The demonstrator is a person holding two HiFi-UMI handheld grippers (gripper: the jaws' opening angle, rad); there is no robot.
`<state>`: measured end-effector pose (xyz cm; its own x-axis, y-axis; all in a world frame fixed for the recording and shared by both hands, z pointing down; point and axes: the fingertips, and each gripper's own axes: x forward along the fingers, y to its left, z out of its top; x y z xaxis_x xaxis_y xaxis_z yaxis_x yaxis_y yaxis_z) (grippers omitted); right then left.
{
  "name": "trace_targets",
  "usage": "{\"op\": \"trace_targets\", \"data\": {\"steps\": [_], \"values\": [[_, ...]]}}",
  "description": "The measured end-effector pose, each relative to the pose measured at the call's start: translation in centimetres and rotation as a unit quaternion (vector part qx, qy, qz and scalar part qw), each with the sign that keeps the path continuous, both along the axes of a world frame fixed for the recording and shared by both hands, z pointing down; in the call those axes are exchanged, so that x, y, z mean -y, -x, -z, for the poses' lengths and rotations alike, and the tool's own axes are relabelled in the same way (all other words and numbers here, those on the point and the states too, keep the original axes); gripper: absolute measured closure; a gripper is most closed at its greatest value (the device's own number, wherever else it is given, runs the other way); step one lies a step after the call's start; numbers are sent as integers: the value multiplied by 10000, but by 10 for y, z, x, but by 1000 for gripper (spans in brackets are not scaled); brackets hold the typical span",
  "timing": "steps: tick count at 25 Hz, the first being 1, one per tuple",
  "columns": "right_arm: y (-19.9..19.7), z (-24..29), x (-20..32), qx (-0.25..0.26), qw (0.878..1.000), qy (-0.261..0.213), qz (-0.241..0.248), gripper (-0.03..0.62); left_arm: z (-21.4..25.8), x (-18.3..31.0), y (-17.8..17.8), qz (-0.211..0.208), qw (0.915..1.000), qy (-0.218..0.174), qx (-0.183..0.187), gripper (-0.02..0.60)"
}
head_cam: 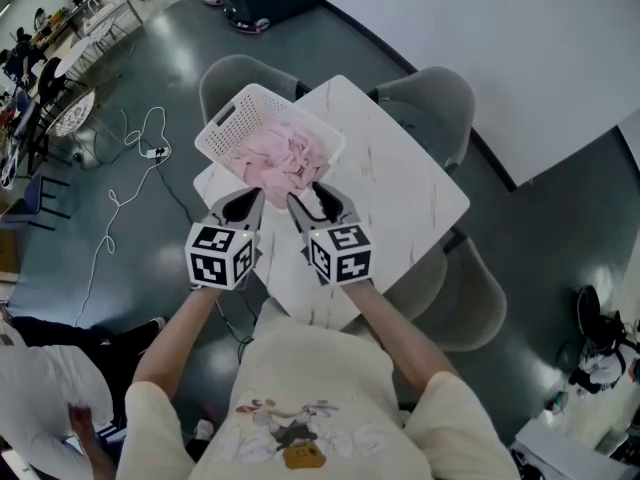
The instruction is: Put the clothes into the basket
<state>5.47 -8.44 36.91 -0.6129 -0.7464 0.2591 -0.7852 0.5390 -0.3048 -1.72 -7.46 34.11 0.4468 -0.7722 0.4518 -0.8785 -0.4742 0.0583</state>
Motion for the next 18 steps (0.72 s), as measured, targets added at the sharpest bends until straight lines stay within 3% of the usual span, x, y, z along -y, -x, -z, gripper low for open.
{"op": "trace_targets", "data": {"steps": [4,8,18], "values": [[-2,8,-17,-115,9997,-220,89,412,14,-18,-2,56,9998,-191,-53,571],[-3,21,-32,-135,9988,-427,216,451,28,-31,-8,181,9986,-259,-415,571],[-7,33,-81,-344,9959,-671,500,457,36,-62,-24,418,9941,-391,-917,571]]}}
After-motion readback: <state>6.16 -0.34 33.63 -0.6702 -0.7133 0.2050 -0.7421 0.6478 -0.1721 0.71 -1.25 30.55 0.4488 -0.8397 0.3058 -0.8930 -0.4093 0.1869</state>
